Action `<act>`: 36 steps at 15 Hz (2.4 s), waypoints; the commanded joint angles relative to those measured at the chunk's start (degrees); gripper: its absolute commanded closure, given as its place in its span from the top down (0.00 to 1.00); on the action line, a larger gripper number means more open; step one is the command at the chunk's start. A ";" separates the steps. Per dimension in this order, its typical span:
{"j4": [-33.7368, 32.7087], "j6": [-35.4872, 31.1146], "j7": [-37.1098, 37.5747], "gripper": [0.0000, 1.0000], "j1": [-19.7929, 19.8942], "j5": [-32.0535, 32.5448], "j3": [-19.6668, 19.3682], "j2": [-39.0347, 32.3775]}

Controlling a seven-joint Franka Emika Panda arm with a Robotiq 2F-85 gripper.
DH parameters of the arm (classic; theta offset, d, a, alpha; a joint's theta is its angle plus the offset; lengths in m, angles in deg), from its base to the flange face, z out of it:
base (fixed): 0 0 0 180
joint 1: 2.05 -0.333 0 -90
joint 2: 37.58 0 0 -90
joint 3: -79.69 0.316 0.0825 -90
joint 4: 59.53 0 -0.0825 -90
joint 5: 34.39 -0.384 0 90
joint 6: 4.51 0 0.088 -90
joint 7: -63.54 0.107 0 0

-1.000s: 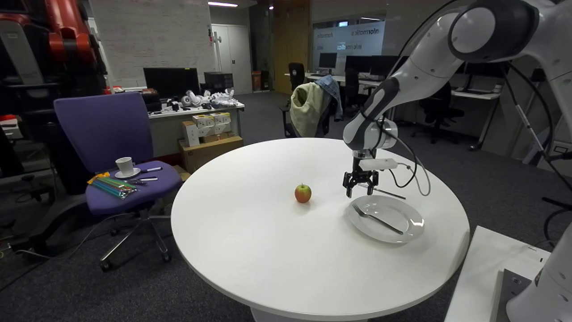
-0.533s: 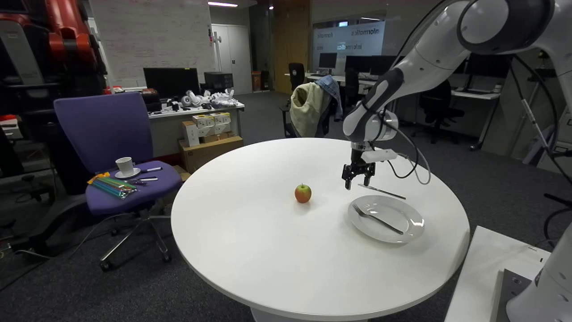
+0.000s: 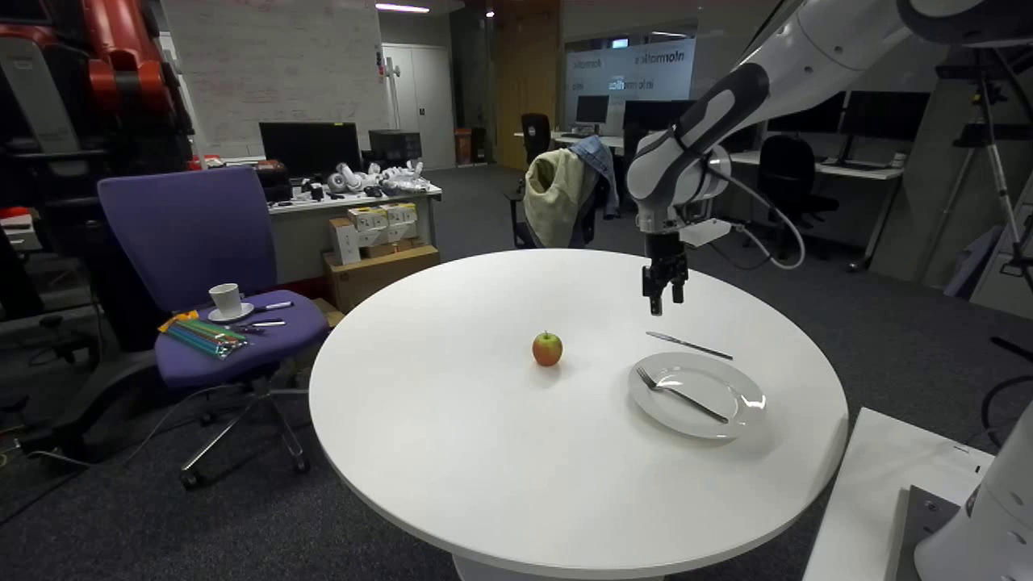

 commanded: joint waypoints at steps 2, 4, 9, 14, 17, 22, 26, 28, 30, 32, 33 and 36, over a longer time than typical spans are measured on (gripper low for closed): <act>4.11 -0.34 -1.25 1.00 -2.06 10.90 -3.20 3.67; 4.97 -1.52 -1.04 1.00 -2.05 16.02 -4.55 3.41; 2.66 -0.46 -0.16 1.00 -1.65 14.63 -4.24 0.58; 2.59 -0.46 -0.05 1.00 -2.02 14.65 -4.10 0.37; 1.98 -1.35 1.57 1.00 -1.94 15.17 -4.75 -0.47; 0.75 -5.47 1.03 1.00 0.57 12.74 -6.13 -2.08; 2.32 -11.35 -0.69 1.00 3.01 11.36 -6.87 -2.78; 2.86 -15.12 -1.96 1.00 4.52 10.60 -6.94 -3.49; 3.08 -18.90 -3.97 1.00 5.98 9.87 -6.64 -4.35; 3.20 -21.83 -6.67 1.00 7.42 8.50 -5.86 -5.18; 3.19 -22.72 -8.49 1.00 8.14 7.84 -5.37 -5.55; 2.99 -23.10 -16.14 1.00 10.56 5.28 -2.91 -6.61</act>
